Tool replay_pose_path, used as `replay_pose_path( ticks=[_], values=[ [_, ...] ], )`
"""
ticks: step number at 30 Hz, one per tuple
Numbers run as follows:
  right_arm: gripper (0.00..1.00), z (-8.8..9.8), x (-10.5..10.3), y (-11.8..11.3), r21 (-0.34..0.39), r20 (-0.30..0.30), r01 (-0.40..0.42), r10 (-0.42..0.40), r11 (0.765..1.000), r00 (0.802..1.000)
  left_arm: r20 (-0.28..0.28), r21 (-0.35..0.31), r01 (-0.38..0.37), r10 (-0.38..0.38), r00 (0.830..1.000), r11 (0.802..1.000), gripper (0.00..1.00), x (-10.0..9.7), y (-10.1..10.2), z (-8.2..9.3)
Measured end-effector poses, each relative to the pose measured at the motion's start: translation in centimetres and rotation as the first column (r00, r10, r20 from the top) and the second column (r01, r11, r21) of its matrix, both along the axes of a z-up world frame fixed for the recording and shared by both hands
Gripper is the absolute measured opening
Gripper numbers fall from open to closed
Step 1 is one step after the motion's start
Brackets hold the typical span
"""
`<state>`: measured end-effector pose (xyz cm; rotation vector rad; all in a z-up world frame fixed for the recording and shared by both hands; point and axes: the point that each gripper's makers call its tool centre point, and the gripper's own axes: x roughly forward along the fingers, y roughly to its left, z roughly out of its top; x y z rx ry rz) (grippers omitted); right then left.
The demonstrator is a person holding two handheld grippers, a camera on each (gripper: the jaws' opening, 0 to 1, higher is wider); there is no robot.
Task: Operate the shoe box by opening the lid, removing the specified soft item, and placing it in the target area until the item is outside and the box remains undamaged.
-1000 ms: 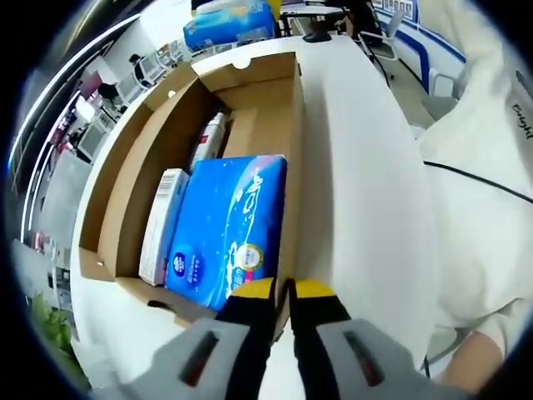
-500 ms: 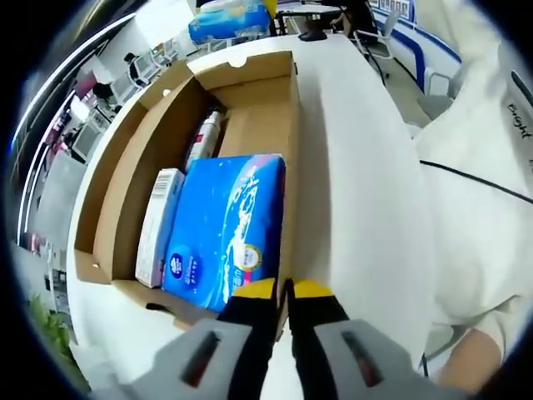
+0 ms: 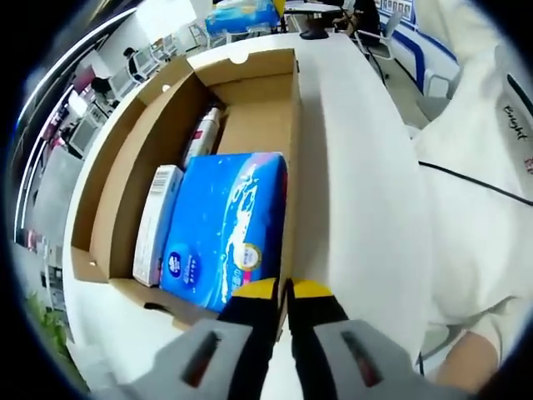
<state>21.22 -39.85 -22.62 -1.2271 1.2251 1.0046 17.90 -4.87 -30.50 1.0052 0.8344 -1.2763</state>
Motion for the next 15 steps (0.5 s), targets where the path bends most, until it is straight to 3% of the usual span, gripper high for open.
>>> replay_pose_path(
  ticks=[4, 12, 15],
  values=[
    [0.58, -0.3, -0.7, -0.8, -0.01, -0.042, 0.052, -0.052, 0.999, 0.998, 0.003, 0.005, 0.002, -0.002, 1.0, 1.0, 0.04, 0.0, 0.0, 0.0],
    [0.58, -0.6, 0.1, -1.2, 0.015, -0.022, 0.044, -0.044, 0.999, 0.999, 0.024, 0.005, -0.014, 0.014, 1.0, 1.0, 0.05, 0.0, 0.1, 0.0],
    [0.58, -1.2, 0.7, -2.2, -0.01, -0.01, 0.053, -0.053, 0.999, 0.999, 0.034, 0.026, -0.005, 0.004, 0.999, 1.0, 0.05, 0.0, 0.1, 0.0]
  ],
)
